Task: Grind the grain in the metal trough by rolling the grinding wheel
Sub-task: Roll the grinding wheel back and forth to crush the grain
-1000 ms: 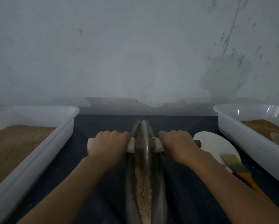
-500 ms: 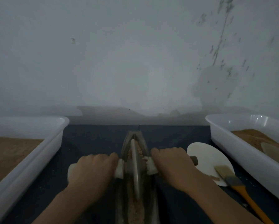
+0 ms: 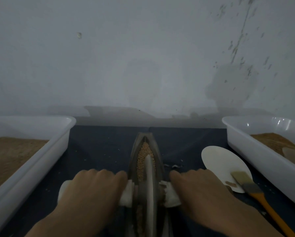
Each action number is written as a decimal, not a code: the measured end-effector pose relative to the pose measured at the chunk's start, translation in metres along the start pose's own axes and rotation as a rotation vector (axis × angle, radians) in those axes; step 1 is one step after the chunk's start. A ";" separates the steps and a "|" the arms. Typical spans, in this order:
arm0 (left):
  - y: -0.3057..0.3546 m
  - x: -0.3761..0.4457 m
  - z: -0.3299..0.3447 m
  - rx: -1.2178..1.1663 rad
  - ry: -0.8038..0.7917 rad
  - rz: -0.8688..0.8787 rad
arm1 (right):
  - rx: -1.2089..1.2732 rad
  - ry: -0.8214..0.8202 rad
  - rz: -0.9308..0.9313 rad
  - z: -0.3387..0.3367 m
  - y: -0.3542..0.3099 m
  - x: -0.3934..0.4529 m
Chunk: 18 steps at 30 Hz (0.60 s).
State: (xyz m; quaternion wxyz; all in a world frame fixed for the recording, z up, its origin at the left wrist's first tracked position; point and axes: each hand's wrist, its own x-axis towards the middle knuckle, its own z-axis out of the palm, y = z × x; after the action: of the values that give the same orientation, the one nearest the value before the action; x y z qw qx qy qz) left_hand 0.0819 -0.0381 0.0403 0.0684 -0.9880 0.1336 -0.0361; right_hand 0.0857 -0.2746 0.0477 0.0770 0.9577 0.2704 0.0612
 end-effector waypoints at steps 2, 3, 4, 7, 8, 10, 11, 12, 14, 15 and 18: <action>0.000 0.007 0.006 0.047 0.098 -0.005 | 0.005 0.045 0.022 0.004 0.003 0.009; 0.000 0.013 0.009 0.071 0.151 -0.008 | 0.002 0.066 0.036 0.007 0.006 0.016; -0.001 0.020 0.012 0.082 0.189 -0.018 | -0.007 0.087 0.046 0.011 0.010 0.024; -0.008 0.041 0.016 0.041 0.233 -0.039 | -0.055 0.174 0.047 0.021 0.022 0.049; -0.010 0.045 0.017 0.020 0.228 -0.038 | -0.073 0.200 0.042 0.022 0.025 0.054; -0.012 0.048 0.016 0.002 0.226 -0.034 | -0.090 0.223 0.038 0.020 0.026 0.060; -0.012 0.047 0.015 -0.003 0.227 -0.032 | -0.094 0.217 0.035 0.019 0.026 0.059; -0.011 0.044 0.014 -0.010 0.220 -0.030 | -0.086 0.205 0.031 0.016 0.024 0.055; -0.010 0.035 0.011 -0.028 0.174 -0.009 | -0.042 0.151 0.024 0.010 0.018 0.044; -0.009 0.029 0.010 -0.040 0.131 0.005 | -0.025 0.111 0.016 0.007 0.014 0.035; -0.007 0.009 0.008 -0.059 0.014 0.016 | -0.017 0.075 -0.032 0.001 0.005 0.009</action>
State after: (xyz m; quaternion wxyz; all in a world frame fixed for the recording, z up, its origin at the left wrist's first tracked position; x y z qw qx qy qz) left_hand 0.0931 -0.0331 0.0341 0.0389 -0.9882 0.1431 -0.0384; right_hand 0.0961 -0.2742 0.0484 0.0760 0.9495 0.2881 0.0982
